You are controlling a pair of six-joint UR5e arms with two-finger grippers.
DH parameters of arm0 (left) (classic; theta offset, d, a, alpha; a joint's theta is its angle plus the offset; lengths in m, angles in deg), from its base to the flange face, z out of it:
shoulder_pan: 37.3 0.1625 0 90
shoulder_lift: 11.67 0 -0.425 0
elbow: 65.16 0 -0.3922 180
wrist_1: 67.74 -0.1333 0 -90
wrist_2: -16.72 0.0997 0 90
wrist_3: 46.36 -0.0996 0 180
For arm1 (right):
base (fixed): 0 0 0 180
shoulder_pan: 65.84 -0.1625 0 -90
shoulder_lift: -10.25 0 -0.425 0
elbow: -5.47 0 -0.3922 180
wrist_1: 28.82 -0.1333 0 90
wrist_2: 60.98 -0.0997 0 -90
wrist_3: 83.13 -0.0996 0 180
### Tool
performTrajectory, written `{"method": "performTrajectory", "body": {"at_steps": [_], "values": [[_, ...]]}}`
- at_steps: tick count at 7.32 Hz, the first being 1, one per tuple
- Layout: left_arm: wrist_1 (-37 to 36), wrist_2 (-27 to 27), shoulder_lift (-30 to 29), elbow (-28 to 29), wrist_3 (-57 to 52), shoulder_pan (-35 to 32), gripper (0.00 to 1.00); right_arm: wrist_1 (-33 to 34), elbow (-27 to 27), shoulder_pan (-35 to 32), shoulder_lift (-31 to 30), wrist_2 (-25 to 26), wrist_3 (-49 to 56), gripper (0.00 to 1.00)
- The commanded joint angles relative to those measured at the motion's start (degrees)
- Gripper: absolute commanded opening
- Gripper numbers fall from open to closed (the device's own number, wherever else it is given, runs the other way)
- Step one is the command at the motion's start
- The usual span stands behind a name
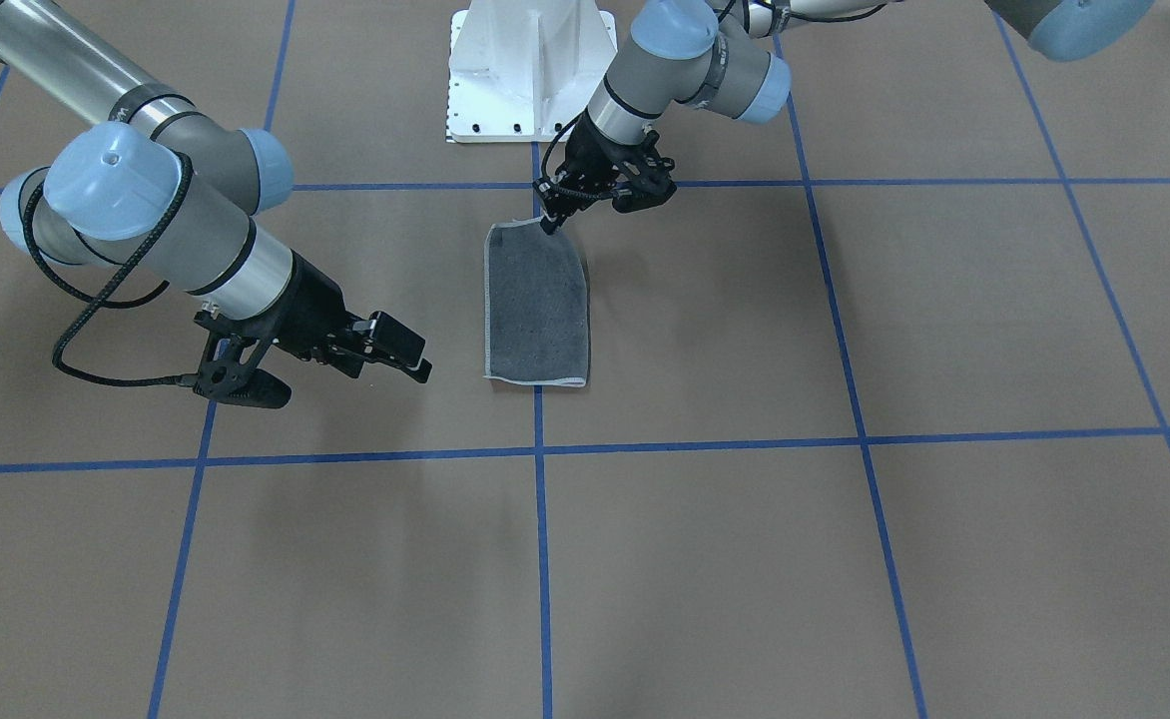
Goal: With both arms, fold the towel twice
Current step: 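Grasp the near towel end with the left gripper and fold it toward the far end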
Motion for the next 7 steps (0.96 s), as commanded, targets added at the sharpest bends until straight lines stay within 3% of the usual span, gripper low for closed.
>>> {"method": "performTrajectory", "body": {"at_steps": [1, 3, 7], "values": [[-0.3, -3.6, -0.8, 0.4, 0.1, -5.9, 0.00, 0.0, 0.1, 0.0, 0.1, 0.0, 0.0, 1.00], [0.0, -3.9, -1.9, 2.8, 0.2, -9.0, 0.00, 0.0, 0.1, 0.0, 0.0, 0.0, 0.0, 1.00], [0.3, -4.2, -10.8, 12.0, 0.6, -11.1, 0.00, 0.0, 0.0, 0.0, 0.1, 0.8, 0.1, 1.00]]}}
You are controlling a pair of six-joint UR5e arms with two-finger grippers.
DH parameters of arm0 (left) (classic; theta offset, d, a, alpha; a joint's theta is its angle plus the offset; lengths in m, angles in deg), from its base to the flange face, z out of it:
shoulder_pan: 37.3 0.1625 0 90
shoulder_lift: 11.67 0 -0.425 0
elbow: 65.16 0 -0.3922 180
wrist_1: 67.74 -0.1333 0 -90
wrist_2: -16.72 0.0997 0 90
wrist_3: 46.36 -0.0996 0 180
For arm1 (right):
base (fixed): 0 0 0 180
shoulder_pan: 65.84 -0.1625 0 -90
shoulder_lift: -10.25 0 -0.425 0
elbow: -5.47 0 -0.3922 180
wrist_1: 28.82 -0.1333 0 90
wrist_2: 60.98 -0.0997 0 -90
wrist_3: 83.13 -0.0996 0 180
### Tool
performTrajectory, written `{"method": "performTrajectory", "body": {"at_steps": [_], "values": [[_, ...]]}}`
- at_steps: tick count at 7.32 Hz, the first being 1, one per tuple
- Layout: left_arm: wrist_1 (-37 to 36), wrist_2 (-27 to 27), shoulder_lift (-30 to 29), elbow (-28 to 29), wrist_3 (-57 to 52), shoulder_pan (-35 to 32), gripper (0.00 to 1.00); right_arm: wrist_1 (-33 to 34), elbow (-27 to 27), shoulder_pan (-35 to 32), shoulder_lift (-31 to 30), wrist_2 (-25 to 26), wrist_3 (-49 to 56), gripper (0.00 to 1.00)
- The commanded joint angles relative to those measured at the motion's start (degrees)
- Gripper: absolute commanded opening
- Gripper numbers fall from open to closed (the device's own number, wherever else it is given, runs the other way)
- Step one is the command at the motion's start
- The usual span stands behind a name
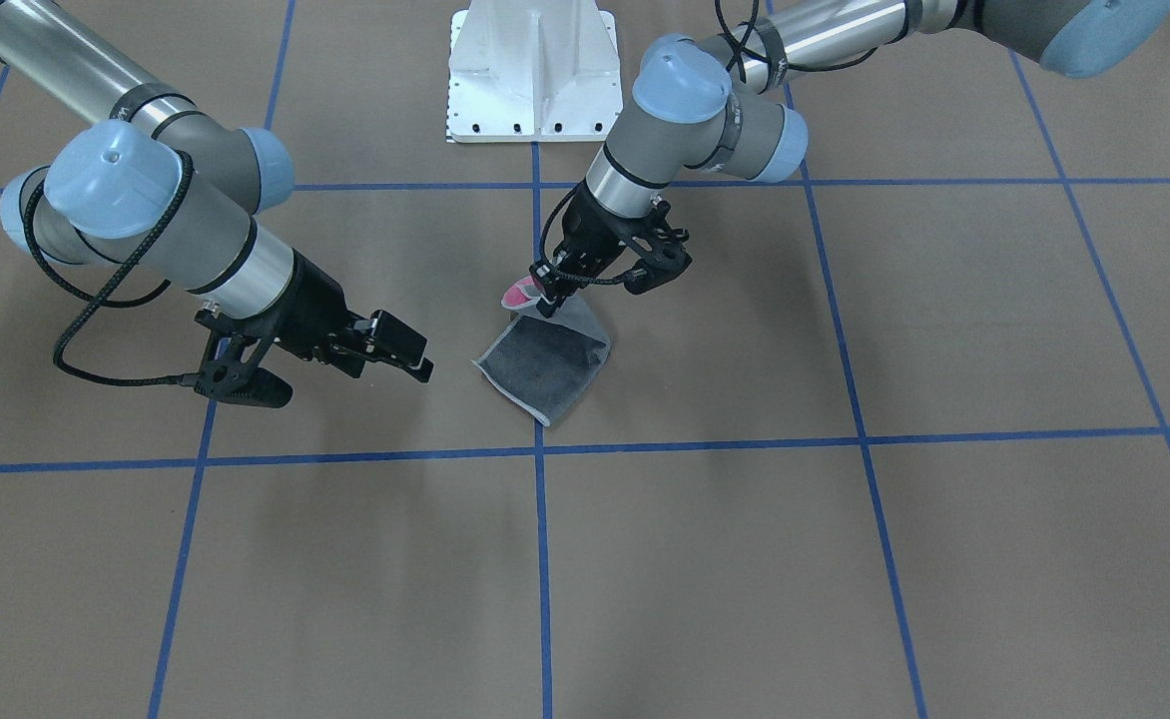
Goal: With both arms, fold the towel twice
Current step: 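Grasp the near towel end with the left gripper and fold it toward the far end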
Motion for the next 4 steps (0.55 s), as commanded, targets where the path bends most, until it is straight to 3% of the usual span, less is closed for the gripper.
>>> {"method": "performTrajectory", "body": {"at_steps": [1, 4], "values": [[0.3, -0.3, -1.9, 1.9, 0.1, -1.7, 0.00, 0.0, -0.1, 0.0, -0.1, 0.7, 0.0, 1.00], [0.7, -0.5, -3.8, 4.3, 0.2, -2.7, 0.00, 0.0, -0.3, 0.1, -0.1, 0.8, 0.0, 1.00]]}}
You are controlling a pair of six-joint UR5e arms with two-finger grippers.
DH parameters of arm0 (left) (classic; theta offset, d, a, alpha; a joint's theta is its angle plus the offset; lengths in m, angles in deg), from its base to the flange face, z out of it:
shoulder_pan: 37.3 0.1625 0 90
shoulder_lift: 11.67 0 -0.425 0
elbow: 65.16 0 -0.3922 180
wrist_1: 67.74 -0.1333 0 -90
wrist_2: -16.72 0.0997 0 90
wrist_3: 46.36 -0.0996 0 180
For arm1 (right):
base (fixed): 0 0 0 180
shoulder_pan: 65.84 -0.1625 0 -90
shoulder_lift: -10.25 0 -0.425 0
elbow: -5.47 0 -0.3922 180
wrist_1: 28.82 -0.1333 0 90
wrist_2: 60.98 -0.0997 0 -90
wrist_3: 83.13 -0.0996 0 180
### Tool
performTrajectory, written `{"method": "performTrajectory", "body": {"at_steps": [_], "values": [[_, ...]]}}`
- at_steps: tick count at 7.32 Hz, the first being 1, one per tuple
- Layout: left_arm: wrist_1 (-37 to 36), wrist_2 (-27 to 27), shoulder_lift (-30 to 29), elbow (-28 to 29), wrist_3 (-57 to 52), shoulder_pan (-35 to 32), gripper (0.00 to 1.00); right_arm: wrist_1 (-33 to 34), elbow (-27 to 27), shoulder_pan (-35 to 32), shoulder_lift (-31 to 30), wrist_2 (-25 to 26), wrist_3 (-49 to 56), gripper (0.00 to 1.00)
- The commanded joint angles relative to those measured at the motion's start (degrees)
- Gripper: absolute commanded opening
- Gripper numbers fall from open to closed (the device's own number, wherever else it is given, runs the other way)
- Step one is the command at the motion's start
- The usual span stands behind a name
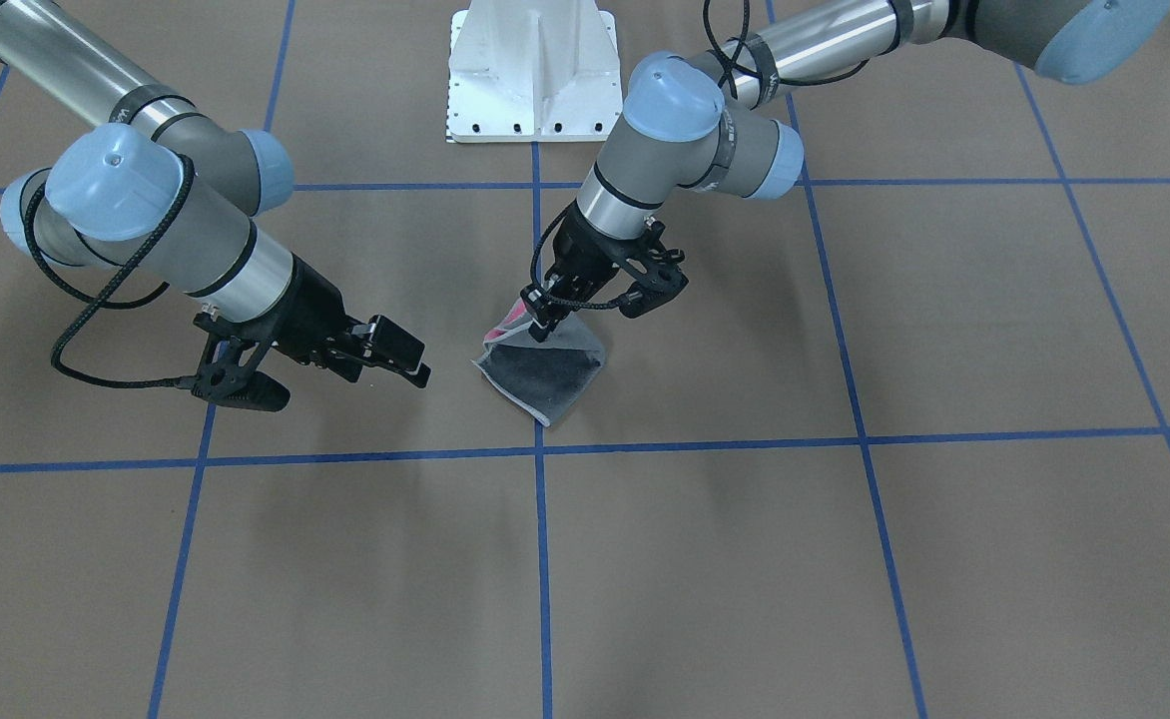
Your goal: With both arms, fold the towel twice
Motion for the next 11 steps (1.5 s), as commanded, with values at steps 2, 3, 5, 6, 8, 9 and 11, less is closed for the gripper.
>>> {"method": "performTrajectory", "body": {"at_steps": [2, 3, 5, 6, 8, 9, 11], "values": [[4.6, 0.0, -2.7, 6.4, 2.3, -0.8, 0.00, 0.0, -0.2, 0.0, -0.1, 0.1, 0.0, 1.00], [6.5, 0.1, -2.8, 9.4, 2.4, -1.1, 0.00, 0.0, -0.3, 0.0, 0.0, 0.1, 0.0, 1.00], [6.5, 0.1, -2.8, 9.7, 2.4, -1.5, 0.00, 0.0, -0.3, 0.0, 0.0, 0.1, 0.0, 1.00], [6.5, 0.1, -2.8, 9.9, 2.4, -1.6, 0.00, 0.0, -0.3, 0.0, 0.0, 0.1, 0.0, 1.00], [6.5, 0.1, -2.8, 11.1, 2.3, -1.6, 0.00, 0.0, -0.4, 0.0, 0.0, 0.6, 0.0, 1.00], [6.5, 0.1, -2.8, 11.1, 2.4, -1.6, 0.09, 0.0, -0.4, 0.0, 0.0, 0.6, 0.0, 1.00], [6.5, 0.3, -3.0, 11.1, 2.1, -1.4, 1.00, 0.0, -0.4, 0.0, 0.0, 0.6, 0.0, 1.00]]}}
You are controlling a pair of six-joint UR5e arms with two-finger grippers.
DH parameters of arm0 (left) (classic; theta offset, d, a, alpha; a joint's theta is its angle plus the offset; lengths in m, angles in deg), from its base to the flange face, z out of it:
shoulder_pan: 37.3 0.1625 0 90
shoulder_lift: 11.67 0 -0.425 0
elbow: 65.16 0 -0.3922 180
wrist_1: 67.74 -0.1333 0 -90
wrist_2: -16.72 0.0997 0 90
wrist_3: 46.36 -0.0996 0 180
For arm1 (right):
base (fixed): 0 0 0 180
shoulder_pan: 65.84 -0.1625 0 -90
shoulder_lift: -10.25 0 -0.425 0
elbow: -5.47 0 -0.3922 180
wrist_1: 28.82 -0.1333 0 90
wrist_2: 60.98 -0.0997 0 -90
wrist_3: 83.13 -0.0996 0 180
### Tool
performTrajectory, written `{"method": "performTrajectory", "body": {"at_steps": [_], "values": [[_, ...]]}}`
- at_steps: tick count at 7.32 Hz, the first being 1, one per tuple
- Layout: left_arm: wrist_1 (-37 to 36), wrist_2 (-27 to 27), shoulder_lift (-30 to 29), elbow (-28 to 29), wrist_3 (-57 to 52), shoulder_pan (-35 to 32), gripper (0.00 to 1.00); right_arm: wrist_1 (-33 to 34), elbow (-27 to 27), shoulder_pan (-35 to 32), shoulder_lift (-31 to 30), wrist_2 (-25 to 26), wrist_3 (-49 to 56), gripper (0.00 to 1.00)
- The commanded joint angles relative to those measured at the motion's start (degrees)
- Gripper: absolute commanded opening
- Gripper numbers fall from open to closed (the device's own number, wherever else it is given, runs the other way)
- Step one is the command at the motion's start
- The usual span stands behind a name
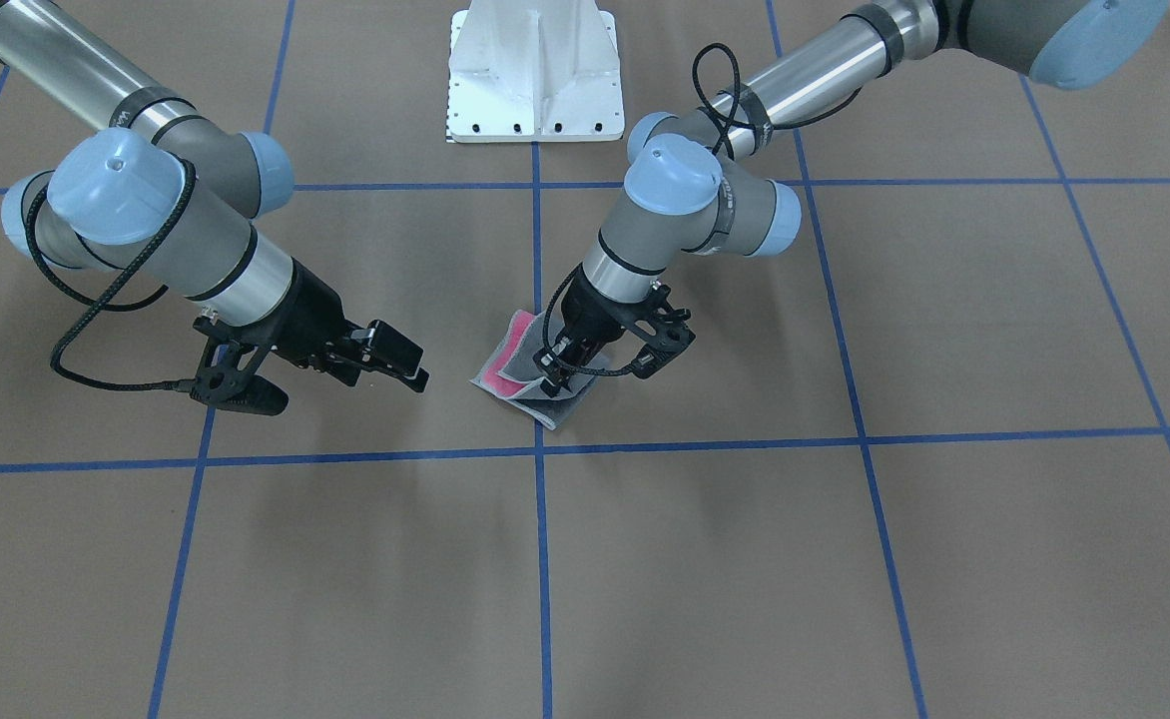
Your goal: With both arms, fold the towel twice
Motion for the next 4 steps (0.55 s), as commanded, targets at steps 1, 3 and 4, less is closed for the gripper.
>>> {"method": "performTrajectory", "body": {"at_steps": [1, 3, 4], "values": [[0.0, 0.2, -0.5, 0.0, -0.2, 0.0, 1.00, 0.0, 0.0, 0.0, 0.0, 0.0, 0.1, 1.00], [0.0, 0.0, -1.8, 0.0, -0.1, -1.7, 1.00, 0.1, 0.0, 0.0, 0.2, 0.1, 0.1, 1.00], [-0.1, -0.4, -1.9, 0.0, -0.4, -3.1, 1.00, 0.0, 0.0, 0.1, 0.4, 0.4, 0.1, 1.00]]}}
